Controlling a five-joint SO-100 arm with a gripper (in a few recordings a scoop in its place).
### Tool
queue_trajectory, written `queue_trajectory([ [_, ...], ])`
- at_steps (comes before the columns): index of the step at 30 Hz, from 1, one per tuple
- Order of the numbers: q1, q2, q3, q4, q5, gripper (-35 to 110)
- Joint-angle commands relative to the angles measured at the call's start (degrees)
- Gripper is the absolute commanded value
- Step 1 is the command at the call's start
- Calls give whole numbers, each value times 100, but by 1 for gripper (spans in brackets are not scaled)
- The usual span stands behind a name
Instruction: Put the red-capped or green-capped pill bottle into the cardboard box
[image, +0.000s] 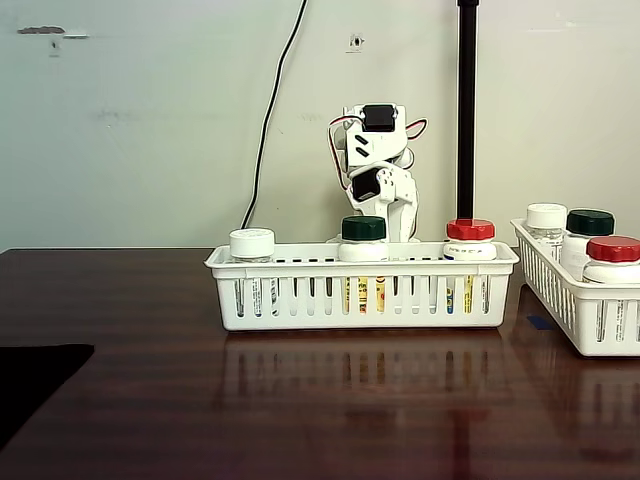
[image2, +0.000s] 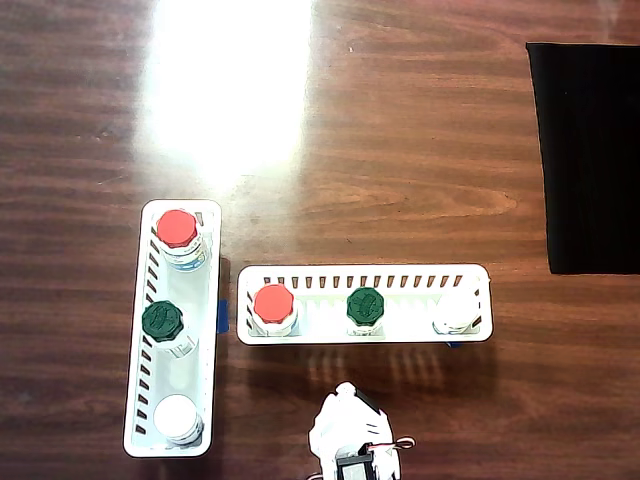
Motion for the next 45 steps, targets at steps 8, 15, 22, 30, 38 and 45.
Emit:
queue_trajectory([
  [8,773,492,-9,-1995,4887,4],
  [15,712,492,-9,-1986,4887,4],
  [22,879,492,-9,-2259,5133,4],
  [30,861,492,-9,-2540,5168,4],
  [38,1116,492,-378,-2522,5344,4],
  [45,756,483,-1459,-1143,5379,4],
])
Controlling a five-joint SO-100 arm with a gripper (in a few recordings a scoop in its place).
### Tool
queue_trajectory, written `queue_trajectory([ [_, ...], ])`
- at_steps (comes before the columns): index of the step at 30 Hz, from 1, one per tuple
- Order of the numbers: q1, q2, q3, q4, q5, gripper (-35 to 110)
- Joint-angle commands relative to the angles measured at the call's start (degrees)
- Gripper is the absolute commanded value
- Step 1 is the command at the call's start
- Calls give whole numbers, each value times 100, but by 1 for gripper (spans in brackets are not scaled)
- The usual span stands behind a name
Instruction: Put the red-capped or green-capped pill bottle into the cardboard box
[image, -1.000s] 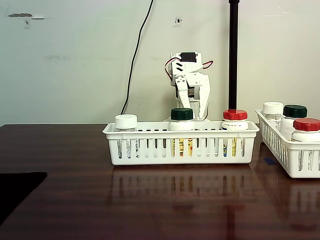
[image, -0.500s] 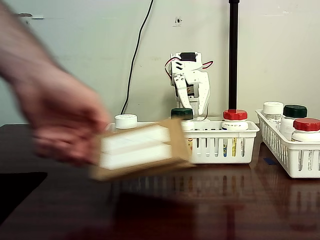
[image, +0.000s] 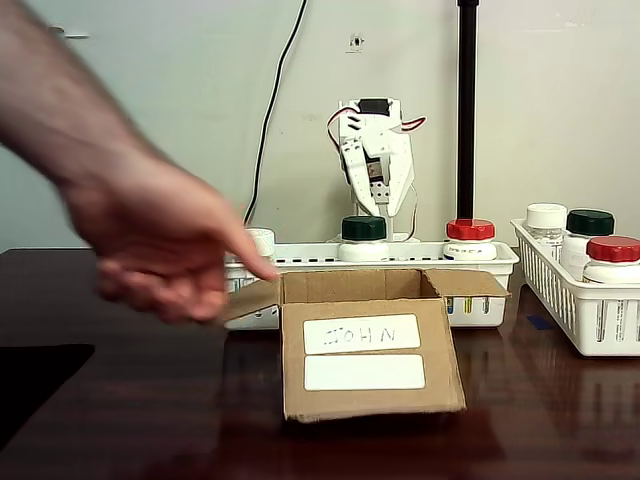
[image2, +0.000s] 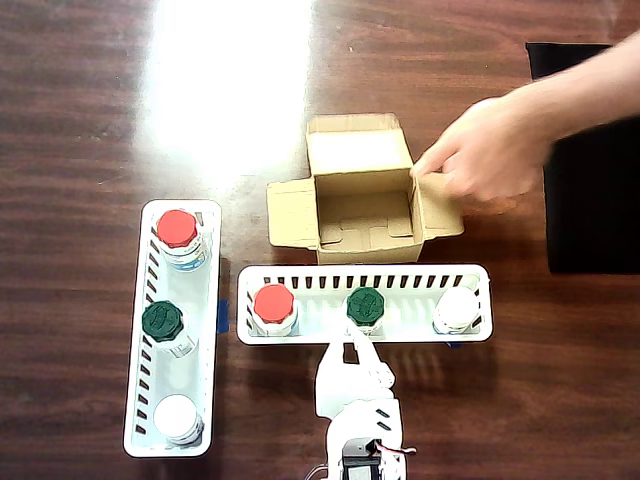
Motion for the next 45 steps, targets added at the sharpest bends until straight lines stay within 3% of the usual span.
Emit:
queue_trajectory([
  [1,-88,439,-1037,905,158,4],
  [7,-18,-958,-2197,1345,378,8],
  [14,246,-2927,-3313,923,519,38],
  [20,457,-4008,-4192,1397,800,55],
  [30,-149,-4957,-4447,729,97,56],
  [45,-255,-5520,-4825,536,387,58],
])
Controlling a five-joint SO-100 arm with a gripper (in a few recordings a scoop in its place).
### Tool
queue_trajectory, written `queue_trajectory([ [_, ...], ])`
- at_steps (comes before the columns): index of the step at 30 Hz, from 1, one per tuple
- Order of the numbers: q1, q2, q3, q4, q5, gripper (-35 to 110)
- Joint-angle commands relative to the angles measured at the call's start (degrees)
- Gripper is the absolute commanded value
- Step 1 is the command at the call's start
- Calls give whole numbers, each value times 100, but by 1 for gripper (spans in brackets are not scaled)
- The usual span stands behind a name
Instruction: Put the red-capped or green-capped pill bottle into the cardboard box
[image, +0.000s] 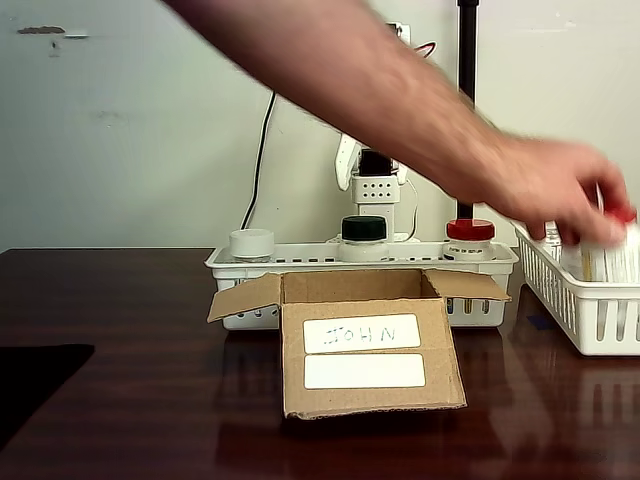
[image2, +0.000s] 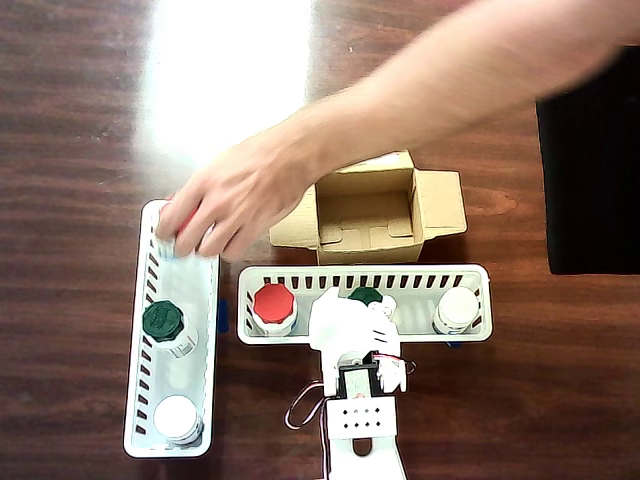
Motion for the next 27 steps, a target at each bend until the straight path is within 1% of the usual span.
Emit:
queue_trajectory([
  [1,26,79,-299,-88,105,58],
  [16,-272,-9,-35,-158,-167,58],
  [22,290,-88,343,-527,431,58],
  [27,483,-448,369,-932,492,58],
])
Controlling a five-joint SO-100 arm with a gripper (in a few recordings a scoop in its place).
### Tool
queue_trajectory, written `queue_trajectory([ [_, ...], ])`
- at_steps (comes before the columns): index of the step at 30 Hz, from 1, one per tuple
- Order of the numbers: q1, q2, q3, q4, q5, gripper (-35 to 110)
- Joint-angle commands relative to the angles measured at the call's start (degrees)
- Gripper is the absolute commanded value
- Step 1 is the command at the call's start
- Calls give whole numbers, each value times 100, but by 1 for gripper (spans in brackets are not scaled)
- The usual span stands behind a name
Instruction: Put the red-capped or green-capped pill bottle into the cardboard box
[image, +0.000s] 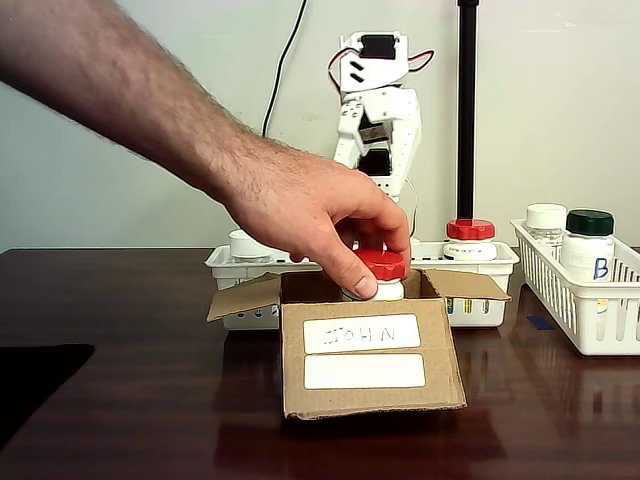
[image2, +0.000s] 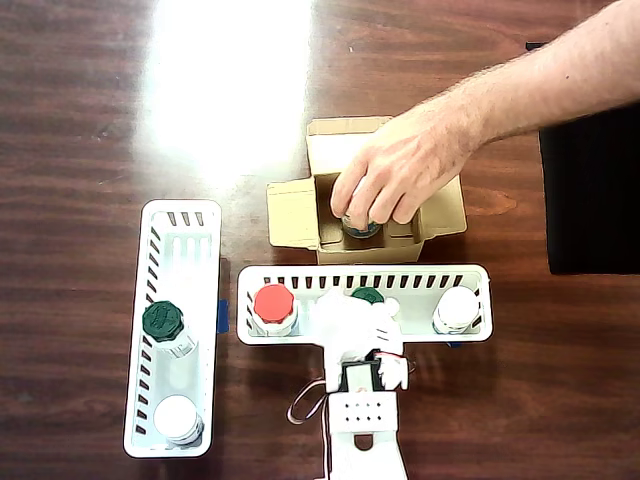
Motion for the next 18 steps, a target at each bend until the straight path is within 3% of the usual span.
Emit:
queue_trajectory([
  [1,185,-176,18,-343,105,58],
  [18,-141,-334,1107,-1635,-88,58],
])
